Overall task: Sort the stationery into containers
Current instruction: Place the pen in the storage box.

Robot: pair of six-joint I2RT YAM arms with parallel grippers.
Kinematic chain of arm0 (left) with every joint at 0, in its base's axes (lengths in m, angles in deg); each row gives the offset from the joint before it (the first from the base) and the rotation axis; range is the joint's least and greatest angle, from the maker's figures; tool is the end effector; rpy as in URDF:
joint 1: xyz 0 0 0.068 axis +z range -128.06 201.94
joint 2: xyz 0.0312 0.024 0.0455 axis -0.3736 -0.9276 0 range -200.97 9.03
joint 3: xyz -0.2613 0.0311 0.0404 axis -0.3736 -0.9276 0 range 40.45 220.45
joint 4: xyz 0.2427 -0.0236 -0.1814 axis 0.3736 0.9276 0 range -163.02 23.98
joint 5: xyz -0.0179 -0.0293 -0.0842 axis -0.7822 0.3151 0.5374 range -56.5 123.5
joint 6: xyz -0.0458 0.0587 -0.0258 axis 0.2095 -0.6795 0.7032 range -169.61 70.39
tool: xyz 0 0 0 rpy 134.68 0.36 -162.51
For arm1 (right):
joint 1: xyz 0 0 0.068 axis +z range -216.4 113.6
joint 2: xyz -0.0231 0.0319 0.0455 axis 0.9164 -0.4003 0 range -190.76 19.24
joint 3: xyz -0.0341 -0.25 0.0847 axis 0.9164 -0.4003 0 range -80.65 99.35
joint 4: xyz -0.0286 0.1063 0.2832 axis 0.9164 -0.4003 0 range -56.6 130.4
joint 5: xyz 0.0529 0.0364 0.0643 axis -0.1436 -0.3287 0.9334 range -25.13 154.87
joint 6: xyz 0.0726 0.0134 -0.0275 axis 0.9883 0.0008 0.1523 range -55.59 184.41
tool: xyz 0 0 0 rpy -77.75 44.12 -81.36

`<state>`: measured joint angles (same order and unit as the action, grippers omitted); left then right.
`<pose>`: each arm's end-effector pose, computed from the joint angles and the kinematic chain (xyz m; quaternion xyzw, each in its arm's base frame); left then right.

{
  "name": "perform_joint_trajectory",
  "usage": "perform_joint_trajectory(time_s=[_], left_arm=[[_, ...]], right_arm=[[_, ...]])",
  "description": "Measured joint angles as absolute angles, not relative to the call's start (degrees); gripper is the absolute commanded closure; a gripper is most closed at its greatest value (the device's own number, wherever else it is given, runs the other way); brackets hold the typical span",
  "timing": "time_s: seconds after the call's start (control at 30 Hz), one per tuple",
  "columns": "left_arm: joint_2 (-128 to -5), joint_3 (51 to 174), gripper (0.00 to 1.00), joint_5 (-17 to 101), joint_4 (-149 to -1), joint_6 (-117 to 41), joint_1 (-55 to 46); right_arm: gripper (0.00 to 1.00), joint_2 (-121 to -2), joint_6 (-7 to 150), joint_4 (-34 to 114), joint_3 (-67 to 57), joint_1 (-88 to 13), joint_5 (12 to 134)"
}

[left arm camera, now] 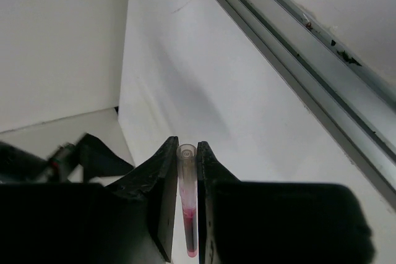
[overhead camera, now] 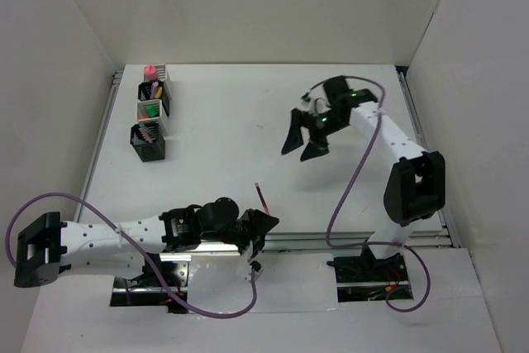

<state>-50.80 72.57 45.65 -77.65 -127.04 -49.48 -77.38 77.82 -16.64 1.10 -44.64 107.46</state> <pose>0.0835 -0.2929 0.1992 0.8148 0.1666 -0.0594 0.5521 0.3392 0.1847 0.2350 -0.1240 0.9135 0.3861 0.0313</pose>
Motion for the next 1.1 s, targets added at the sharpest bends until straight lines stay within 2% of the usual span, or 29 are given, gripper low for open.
perform_joint_trajectory(time_s=[0.23, 0.37, 0.53, 0.67, 0.87, 1.1], left_arm=[[-50.71, 76.66, 1.00, 40.66, -73.17, -111.39, -49.44], [-52.05, 86.95, 1.00, 37.32, -68.64, -94.18, -44.76], [-56.81, 105.55, 1.00, 38.54, -66.11, -68.24, -19.99], [-57.23, 110.14, 1.00, 42.65, -67.51, -52.55, 2.93], [-56.24, 102.78, 1.00, 51.37, -74.83, -39.76, 29.23], [-55.81, 92.77, 1.00, 58.19, -87.96, -33.75, 44.37]], right_arm=[[0.10, -73.97, 74.97, -16.09, 2.94, -71.33, 111.96], [0.10, -65.58, 73.62, -16.11, -0.82, -73.38, 112.09], [0.10, -57.60, 72.88, -15.90, -4.95, -70.21, 111.79], [0.11, -57.08, 72.90, -15.57, -6.09, -68.14, 109.25], [0.11, -57.89, 72.90, -15.33, -6.09, -67.11, 106.52], [0.11, -59.64, 72.94, -15.28, -6.09, -64.88, 104.36]])
